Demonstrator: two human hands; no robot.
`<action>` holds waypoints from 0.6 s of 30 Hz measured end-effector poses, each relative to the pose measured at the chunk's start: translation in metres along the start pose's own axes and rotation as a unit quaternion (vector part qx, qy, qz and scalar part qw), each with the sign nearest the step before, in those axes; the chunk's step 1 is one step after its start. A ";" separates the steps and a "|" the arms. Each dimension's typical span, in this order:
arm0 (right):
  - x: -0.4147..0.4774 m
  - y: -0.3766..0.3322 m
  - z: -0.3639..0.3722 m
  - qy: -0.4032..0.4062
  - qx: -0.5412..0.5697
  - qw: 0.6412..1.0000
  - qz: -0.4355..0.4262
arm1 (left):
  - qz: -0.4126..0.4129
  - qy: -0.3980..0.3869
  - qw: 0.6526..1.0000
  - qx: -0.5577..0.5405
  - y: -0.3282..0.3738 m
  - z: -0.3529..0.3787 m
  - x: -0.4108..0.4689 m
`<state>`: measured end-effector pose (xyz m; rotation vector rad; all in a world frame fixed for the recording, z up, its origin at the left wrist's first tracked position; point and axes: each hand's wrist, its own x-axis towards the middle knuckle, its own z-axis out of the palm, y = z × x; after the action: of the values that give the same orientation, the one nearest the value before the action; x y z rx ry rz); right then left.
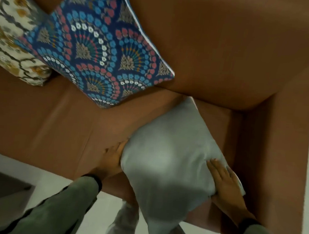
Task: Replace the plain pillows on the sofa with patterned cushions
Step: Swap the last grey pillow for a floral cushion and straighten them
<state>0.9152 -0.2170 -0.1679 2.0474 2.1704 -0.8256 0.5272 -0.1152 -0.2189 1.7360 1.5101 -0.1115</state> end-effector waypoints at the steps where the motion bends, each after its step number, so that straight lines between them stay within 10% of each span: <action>1: 0.000 0.002 -0.017 0.020 0.078 0.997 0.018 | 0.007 -0.007 0.999 -0.030 0.006 -0.015 -0.006; 8: 0.034 0.005 -0.171 0.127 0.347 0.917 0.150 | 0.033 0.058 0.986 -0.154 0.086 -0.128 -0.017; 18: 0.095 0.022 -0.275 0.187 0.288 0.920 0.189 | 0.077 0.083 0.988 -0.102 0.183 -0.225 0.058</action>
<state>1.0124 -0.0192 0.0231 3.0041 1.6833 -1.2025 0.6044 0.0774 -0.0080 1.7209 1.4425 0.2657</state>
